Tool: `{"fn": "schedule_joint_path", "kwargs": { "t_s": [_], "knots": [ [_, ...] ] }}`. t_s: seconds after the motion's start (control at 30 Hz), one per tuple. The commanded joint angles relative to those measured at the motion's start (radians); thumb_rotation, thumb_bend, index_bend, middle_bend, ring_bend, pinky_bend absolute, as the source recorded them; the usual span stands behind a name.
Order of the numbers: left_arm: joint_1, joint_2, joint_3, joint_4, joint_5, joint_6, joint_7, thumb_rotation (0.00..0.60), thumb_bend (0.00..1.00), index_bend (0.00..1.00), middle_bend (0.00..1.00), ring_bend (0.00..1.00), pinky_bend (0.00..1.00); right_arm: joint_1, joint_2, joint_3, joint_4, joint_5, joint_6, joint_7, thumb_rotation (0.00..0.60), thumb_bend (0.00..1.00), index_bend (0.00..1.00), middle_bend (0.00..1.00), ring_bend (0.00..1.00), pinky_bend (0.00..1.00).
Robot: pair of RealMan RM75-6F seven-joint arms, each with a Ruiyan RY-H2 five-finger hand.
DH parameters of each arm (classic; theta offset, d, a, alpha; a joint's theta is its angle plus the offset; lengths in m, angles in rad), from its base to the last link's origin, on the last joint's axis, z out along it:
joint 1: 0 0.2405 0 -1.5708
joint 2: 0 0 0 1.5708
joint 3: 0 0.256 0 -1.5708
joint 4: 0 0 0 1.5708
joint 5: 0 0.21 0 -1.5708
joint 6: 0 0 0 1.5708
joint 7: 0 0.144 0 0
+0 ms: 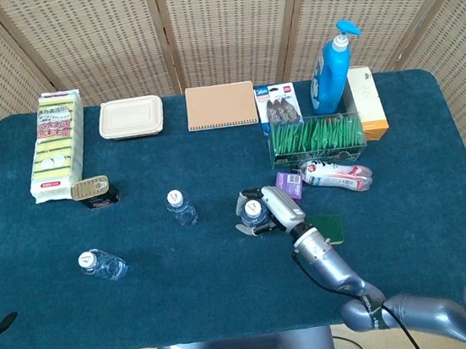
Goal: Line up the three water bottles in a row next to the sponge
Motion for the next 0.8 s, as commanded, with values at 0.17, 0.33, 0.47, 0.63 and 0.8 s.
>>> {"fn": "schedule_joint_path", "kwargs": {
  "t_s": [0.17, 0.33, 0.47, 0.63, 0.8],
  "knots": [
    [-0.001, 0.002, -0.002, -0.002, -0.007, -0.004, -0.004, 0.6, 0.1, 0.0, 0.0, 0.0, 0.04, -0.026, 0.032, -0.028, -0.001, -0.008, -0.026, 0.046, 0.6, 0.31, 0.58, 0.65, 0.47, 0.57],
    [0.003, 0.002, -0.001, 0.001, -0.001, 0.007, -0.008, 0.6, 0.1, 0.0, 0.0, 0.0, 0.04, -0.042, 0.039, -0.04, 0.017, -0.019, -0.02, 0.064, 0.6, 0.31, 0.58, 0.65, 0.47, 0.57],
    [0.003, 0.003, 0.0, 0.002, 0.0, 0.007, -0.011, 0.6, 0.1, 0.0, 0.0, 0.0, 0.04, -0.053, 0.039, -0.049, 0.031, -0.037, -0.015, 0.092, 0.6, 0.3, 0.55, 0.6, 0.44, 0.55],
    [0.004, 0.002, 0.001, 0.002, 0.003, 0.009, -0.01, 0.6, 0.1, 0.0, 0.0, 0.0, 0.04, -0.056, 0.039, -0.069, 0.053, -0.072, -0.013, 0.108, 0.6, 0.25, 0.41, 0.47, 0.35, 0.51],
    [0.004, 0.003, 0.0, 0.001, 0.0, 0.009, -0.011, 0.6, 0.1, 0.0, 0.0, 0.0, 0.04, -0.052, 0.067, -0.097, 0.048, -0.121, -0.037, 0.18, 0.6, 0.18, 0.2, 0.24, 0.16, 0.37]
  ]
}}
